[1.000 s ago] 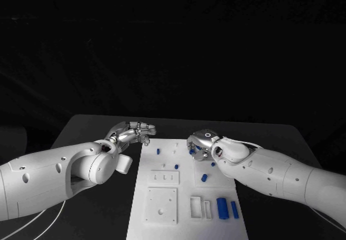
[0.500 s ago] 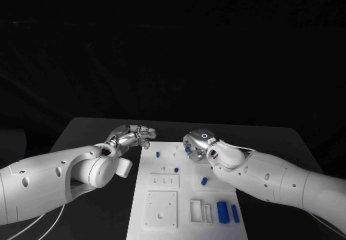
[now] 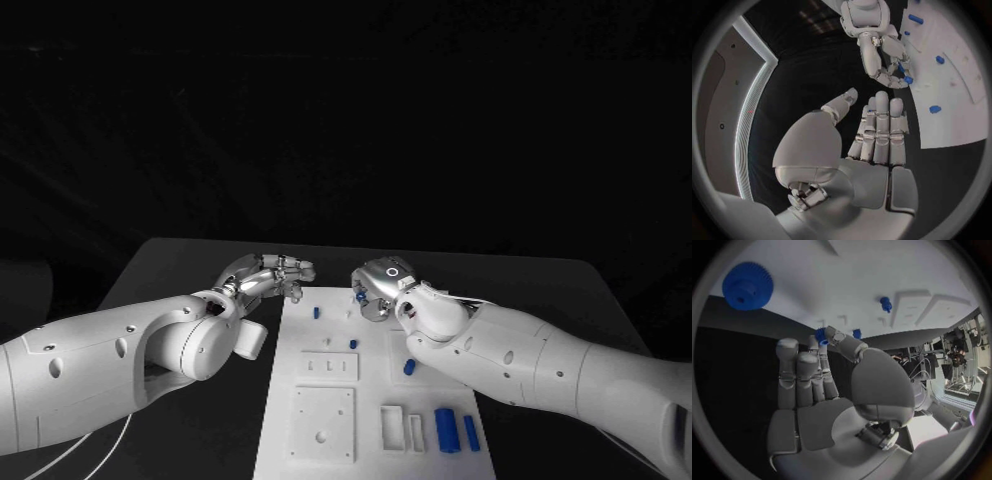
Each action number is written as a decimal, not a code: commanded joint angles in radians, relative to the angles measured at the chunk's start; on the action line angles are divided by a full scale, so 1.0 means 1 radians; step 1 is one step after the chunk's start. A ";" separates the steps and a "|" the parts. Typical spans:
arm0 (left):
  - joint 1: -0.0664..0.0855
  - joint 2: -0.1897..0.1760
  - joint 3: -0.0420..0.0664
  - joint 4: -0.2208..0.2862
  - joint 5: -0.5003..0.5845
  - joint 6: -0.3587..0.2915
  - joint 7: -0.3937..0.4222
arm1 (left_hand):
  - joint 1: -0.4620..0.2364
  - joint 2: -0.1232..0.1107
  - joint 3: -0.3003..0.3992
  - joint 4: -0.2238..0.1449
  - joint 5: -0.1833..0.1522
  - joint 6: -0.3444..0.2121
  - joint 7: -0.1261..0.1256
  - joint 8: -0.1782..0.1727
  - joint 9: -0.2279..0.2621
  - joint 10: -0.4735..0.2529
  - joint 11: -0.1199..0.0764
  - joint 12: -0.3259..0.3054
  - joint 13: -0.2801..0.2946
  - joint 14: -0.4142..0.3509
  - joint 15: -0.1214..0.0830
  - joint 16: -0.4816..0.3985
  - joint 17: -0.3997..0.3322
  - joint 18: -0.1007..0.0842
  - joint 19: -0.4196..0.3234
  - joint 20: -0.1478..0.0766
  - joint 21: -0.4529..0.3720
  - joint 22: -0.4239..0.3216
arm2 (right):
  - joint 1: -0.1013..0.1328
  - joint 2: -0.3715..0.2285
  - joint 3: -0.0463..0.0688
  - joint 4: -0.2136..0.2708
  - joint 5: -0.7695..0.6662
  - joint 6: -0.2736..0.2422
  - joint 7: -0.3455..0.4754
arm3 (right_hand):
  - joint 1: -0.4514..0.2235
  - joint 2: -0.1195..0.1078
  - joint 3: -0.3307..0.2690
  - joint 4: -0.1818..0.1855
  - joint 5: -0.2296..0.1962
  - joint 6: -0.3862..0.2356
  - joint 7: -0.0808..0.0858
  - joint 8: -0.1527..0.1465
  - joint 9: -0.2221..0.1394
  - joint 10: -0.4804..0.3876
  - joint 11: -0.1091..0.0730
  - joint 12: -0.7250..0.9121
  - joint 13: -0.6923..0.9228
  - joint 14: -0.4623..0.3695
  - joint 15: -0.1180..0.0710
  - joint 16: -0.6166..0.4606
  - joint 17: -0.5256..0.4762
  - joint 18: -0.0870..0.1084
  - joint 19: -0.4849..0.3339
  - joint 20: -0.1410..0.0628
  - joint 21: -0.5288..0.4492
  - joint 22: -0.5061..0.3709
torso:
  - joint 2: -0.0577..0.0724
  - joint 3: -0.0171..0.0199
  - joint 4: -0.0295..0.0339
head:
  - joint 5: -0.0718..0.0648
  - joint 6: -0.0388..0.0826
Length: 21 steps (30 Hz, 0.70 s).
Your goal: Assemble the parts on the task board
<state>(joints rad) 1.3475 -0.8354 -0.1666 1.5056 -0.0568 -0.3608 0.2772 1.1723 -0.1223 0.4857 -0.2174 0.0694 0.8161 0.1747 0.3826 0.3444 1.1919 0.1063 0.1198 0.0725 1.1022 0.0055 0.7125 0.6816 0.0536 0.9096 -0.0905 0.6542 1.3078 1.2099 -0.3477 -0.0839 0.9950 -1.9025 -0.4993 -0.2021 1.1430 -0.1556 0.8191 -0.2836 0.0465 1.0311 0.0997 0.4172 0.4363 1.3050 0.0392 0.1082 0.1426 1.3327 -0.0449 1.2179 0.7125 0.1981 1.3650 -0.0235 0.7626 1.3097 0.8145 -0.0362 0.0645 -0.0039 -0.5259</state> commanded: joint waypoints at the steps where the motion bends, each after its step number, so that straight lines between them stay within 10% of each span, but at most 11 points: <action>1: 0.002 0.006 0.001 -0.001 -0.004 0.010 0.005 | -0.011 0.000 0.003 -0.002 -0.006 0.004 0.001 -0.004 0.000 -0.001 0.008 -0.005 -0.001 -0.006 0.001 0.003 -0.002 0.022 -0.005 -0.002 0.004 0.021 | 0.000 0.014 0.001 -0.009 -0.032 0.005 -0.023 | 0.003 -0.001 0.006 0.000 0.002 0.007 0.002 0.006 0.006 0.041 0.001 0.006 0.013 -0.025 -0.027 0.004 -0.001 0.064 0.032 -0.038 0.005 0.019 | 0.001 0.0020 -0.0011 | 0.002 0.006; 21: 0.018 0.012 0.001 0.004 -0.004 0.012 0.002 | -0.012 -0.001 0.004 -0.003 -0.006 0.004 0.001 -0.004 0.001 0.000 0.008 -0.005 -0.001 -0.007 0.001 0.004 -0.002 0.022 -0.006 -0.002 0.005 0.020 | -0.004 0.050 0.002 -0.049 -0.042 0.023 -0.031 | 0.005 -0.007 0.015 0.001 0.002 0.008 0.001 0.005 0.007 0.043 0.001 0.003 0.015 -0.025 -0.028 0.007 -0.003 0.064 0.033 -0.040 0.007 0.018 | 0.004 -0.0003 -0.0023 | 0.015 0.004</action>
<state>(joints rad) 1.3631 -0.8249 -0.1665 1.5044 -0.0569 -0.3609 0.2738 1.1723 -0.1223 0.4857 -0.2174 0.0694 0.8161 0.1747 0.3826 0.3444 1.1939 0.1083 0.1198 0.0726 1.1022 0.0054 0.7125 0.6807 0.0538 0.9092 -0.0876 0.6542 1.3076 1.2056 -0.2993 -0.0831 0.9462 -1.9263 -0.4927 -0.2287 1.1427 -0.1613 0.8257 -0.2826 0.0464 1.0301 0.0999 0.4195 0.4428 1.3050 0.0392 0.1103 0.1427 1.3328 -0.0451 1.2218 0.7109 0.1982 1.3651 -0.0235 0.7625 1.3096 0.8179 -0.0366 0.0627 0.0090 -0.5194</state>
